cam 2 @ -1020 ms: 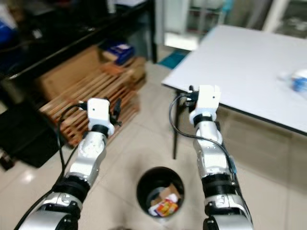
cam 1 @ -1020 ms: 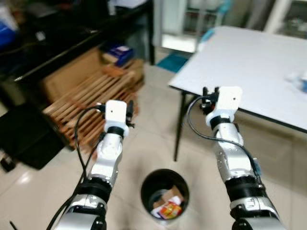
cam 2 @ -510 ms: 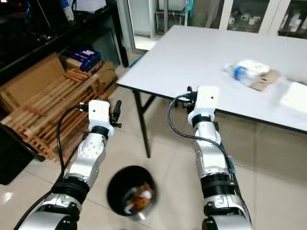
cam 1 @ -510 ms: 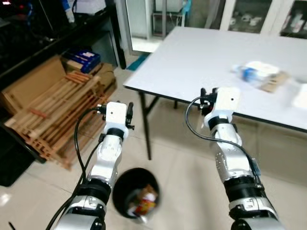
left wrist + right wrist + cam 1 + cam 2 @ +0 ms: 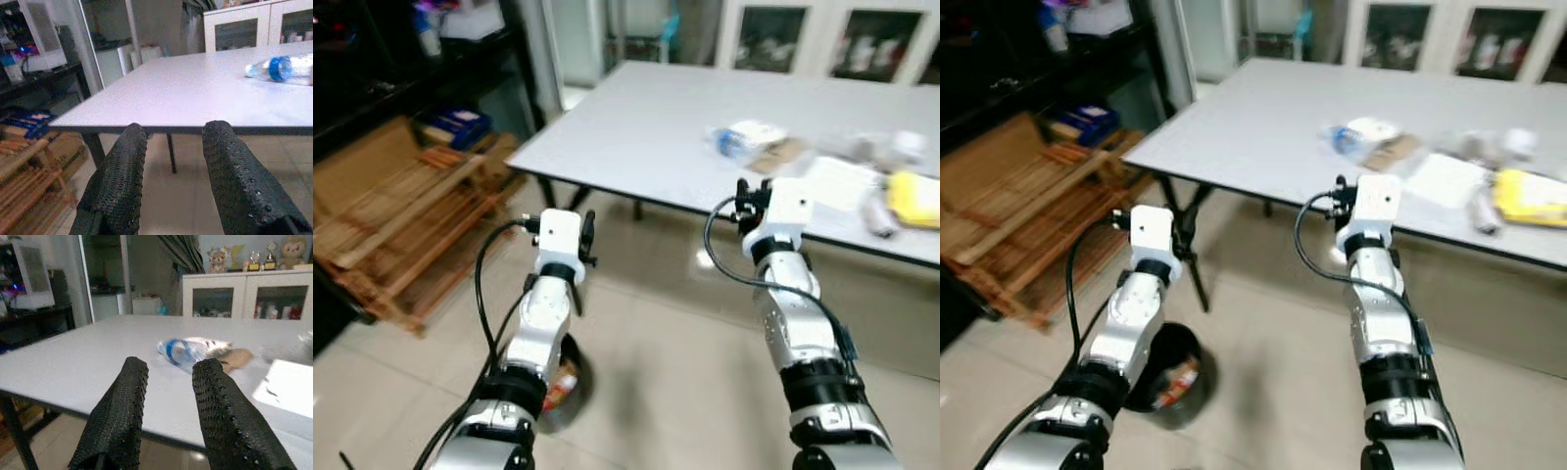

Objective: Picking trash to rubbish bin

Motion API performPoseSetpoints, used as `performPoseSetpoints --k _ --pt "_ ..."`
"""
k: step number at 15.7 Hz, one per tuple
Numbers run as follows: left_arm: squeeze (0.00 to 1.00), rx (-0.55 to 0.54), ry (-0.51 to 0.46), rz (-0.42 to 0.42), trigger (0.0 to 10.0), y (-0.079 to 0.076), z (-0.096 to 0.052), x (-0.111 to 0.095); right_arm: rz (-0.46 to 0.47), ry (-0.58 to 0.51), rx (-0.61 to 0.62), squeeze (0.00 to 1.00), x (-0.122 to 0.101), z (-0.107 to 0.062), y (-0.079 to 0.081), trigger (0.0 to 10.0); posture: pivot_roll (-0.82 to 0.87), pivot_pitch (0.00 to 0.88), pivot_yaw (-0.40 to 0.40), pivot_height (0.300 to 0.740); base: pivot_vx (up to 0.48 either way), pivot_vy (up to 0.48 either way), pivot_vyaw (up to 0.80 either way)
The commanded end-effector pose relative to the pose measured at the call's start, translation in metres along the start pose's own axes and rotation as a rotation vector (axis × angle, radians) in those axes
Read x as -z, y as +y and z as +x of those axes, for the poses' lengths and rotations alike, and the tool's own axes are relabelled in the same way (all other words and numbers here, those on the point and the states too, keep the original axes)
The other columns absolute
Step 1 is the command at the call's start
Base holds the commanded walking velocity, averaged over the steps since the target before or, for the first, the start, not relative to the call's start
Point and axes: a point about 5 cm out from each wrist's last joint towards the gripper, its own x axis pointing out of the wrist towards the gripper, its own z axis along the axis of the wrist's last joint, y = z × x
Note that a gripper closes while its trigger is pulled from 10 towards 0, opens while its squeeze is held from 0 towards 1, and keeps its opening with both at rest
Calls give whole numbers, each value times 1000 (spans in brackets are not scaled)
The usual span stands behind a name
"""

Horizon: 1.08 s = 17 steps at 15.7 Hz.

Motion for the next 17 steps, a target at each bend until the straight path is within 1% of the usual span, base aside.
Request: performPoseSetpoints --k 1,2,10,17 --pt "0 -16 -7 10 10000 7 2 -3 19 -5 -22 0 -3 2 8 10000 -6 0 94 740 0 -352 -781" --pt "0 -16 -7 9 10000 7 2 -3 16 -5 -23 0 -3 2 8 10000 -6 0 94 740 0 -352 -781" --pt "0 -13 -8 8 10000 7 2 -4 9 -6 -10 0 -3 2 6 10000 -5 0 93 740 0 -330 0" --pt "0 -7 -6 11 10000 6 2 -3 7 -3 -13 0 -2 1 7 10000 -4 0 93 740 0 0 0"
